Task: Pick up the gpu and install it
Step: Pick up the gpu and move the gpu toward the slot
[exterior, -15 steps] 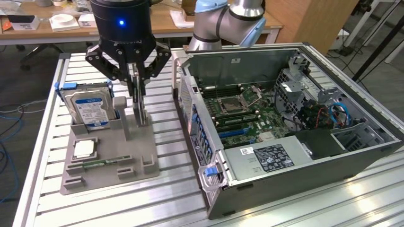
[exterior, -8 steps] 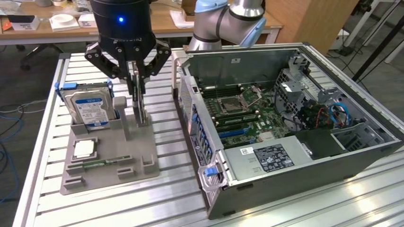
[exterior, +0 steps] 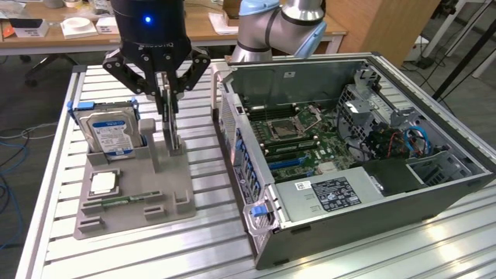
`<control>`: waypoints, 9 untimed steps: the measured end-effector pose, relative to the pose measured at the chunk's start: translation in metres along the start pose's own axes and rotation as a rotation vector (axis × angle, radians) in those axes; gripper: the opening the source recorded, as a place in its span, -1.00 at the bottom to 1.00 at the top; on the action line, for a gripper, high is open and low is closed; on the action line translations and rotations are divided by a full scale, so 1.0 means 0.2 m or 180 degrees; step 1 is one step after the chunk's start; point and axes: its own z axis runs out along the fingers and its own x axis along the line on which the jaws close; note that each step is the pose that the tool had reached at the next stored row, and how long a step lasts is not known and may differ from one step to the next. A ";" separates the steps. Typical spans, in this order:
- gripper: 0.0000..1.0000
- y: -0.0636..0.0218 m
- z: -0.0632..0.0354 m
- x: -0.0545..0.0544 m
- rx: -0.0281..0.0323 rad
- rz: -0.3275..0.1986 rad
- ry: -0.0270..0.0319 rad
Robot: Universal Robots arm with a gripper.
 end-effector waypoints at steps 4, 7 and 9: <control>-0.47 0.000 -0.011 0.00 0.0000 0.0000 0.0000; -0.47 0.001 -0.019 0.00 0.0000 0.0000 0.0000; -0.47 0.001 -0.025 0.00 0.0000 0.0000 0.0000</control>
